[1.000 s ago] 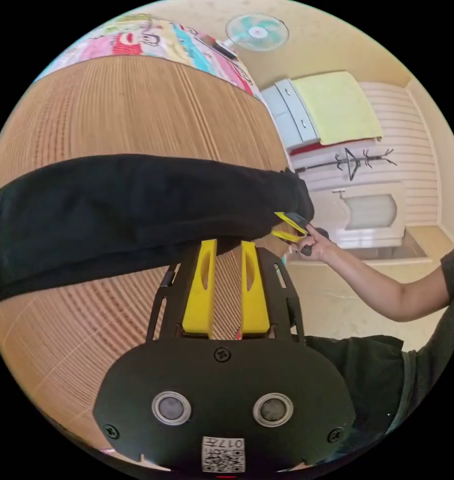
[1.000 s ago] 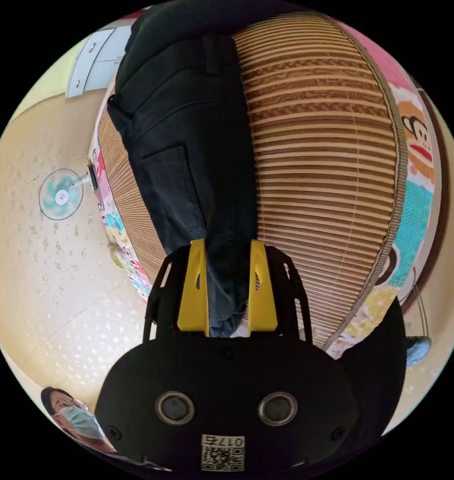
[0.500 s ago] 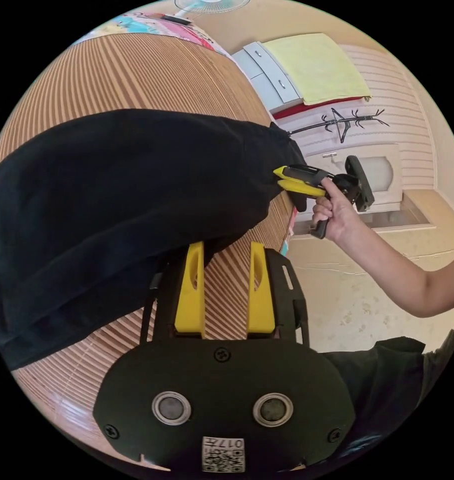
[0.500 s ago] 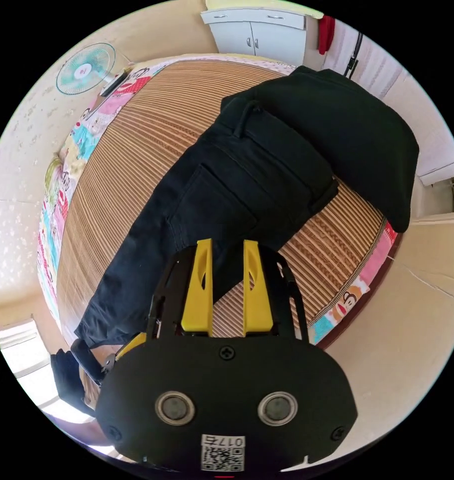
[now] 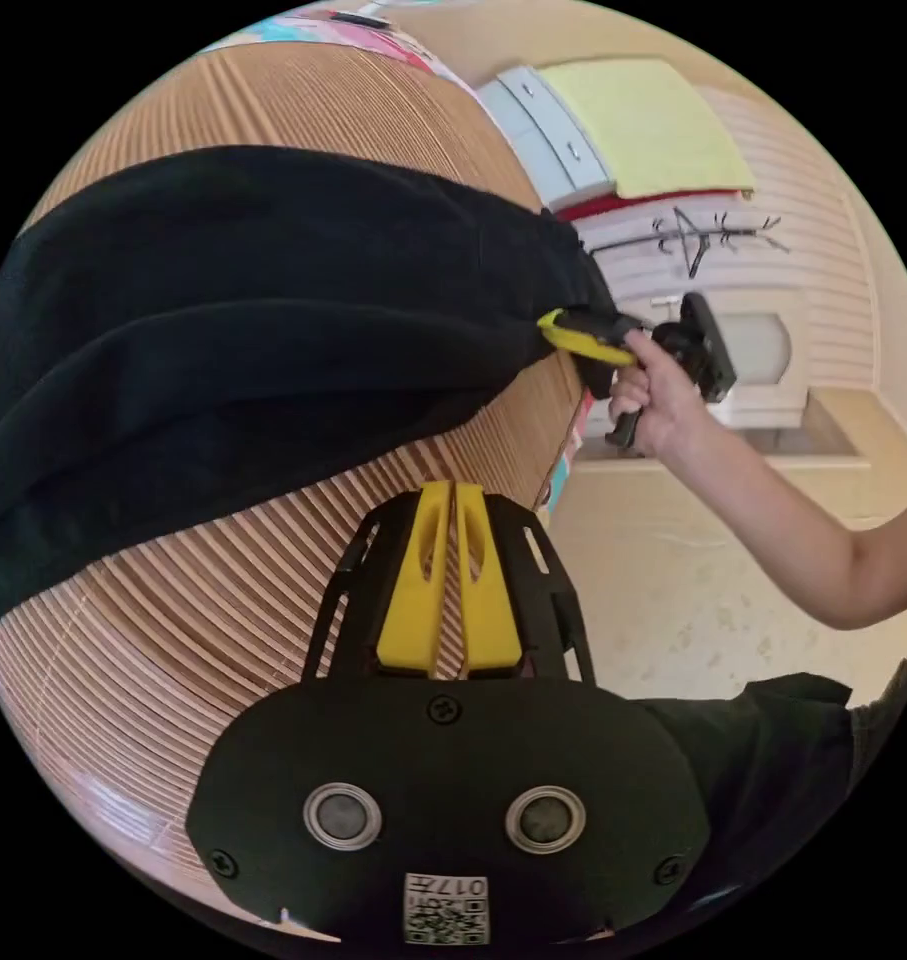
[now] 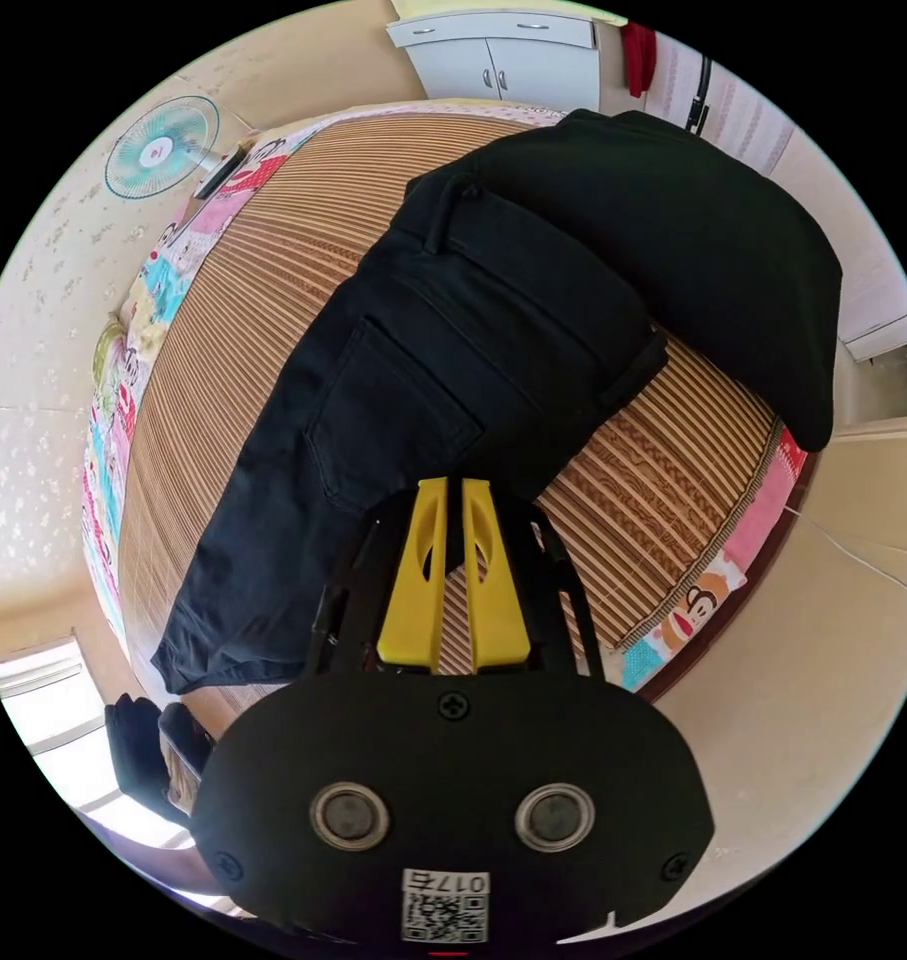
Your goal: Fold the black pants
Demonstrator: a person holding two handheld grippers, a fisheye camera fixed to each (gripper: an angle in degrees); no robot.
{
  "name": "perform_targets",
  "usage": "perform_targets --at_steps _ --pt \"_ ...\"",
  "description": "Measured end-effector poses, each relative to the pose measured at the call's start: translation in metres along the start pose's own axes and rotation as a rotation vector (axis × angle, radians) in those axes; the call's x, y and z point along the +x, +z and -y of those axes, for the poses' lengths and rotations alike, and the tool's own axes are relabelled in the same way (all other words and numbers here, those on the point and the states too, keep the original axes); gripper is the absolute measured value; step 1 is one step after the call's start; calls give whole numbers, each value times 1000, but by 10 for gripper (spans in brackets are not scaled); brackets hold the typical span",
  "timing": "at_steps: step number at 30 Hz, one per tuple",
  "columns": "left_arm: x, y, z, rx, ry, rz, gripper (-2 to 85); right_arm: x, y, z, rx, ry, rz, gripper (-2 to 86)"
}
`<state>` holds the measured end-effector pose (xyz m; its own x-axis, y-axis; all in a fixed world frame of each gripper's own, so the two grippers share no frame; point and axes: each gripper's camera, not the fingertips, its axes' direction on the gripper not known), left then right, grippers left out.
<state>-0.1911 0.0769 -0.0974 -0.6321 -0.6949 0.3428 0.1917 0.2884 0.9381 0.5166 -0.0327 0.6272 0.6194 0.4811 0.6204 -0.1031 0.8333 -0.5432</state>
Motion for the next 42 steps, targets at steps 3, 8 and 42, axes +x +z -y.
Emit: perform_targets --at_steps 3,8,42 --pt "-16 -20 7 67 -8 5 77 5 0 -6 14 2 29 31" --pt "-29 -3 32 14 94 65 106 17 1 -9 15 66 96 31" --pt "-107 -47 27 102 33 41 145 6 30 -31 36 102 143 31"
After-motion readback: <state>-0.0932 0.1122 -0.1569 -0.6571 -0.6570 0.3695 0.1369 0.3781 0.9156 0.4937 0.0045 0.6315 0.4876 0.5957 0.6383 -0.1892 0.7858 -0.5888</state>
